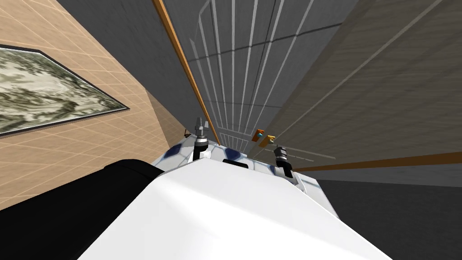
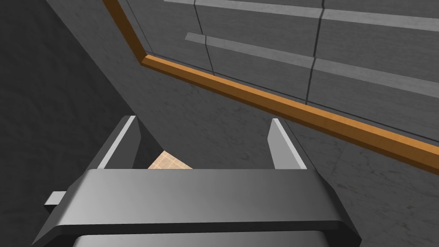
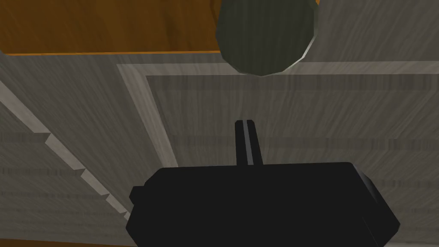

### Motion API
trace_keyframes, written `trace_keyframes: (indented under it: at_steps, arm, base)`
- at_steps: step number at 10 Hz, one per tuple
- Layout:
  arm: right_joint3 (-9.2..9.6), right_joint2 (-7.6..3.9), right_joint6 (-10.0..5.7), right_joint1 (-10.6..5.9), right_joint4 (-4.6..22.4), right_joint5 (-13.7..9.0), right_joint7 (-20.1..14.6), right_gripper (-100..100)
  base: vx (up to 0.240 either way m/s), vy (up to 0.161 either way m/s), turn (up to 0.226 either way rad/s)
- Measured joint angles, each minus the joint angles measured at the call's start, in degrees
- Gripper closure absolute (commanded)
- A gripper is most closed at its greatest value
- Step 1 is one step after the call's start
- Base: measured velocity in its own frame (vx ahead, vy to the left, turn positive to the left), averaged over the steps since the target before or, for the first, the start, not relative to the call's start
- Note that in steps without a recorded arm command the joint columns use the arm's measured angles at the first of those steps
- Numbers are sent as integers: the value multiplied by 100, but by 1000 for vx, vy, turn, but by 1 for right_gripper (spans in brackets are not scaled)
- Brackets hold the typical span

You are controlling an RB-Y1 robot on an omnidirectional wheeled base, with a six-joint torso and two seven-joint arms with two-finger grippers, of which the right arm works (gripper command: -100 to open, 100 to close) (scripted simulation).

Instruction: Pull the door open

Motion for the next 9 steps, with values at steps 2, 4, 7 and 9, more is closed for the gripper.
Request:
trace_keyframes:
  at_steps: [2,4,7,9]
  arm:
    - [89,-23,-38,102,-113,15,-71,-100]
    - [229,-11,-84,150,-226,49,-131,-100]
    - [412,-43,-159,204,-344,73,-246,-100]
    - [242,-49,-189,186,-121,38,-160,-100]
  base:
    - [-224,-4,68]
    - [-206,83,96]
    - [-80,9,-28]
    - [120,-142,-41]
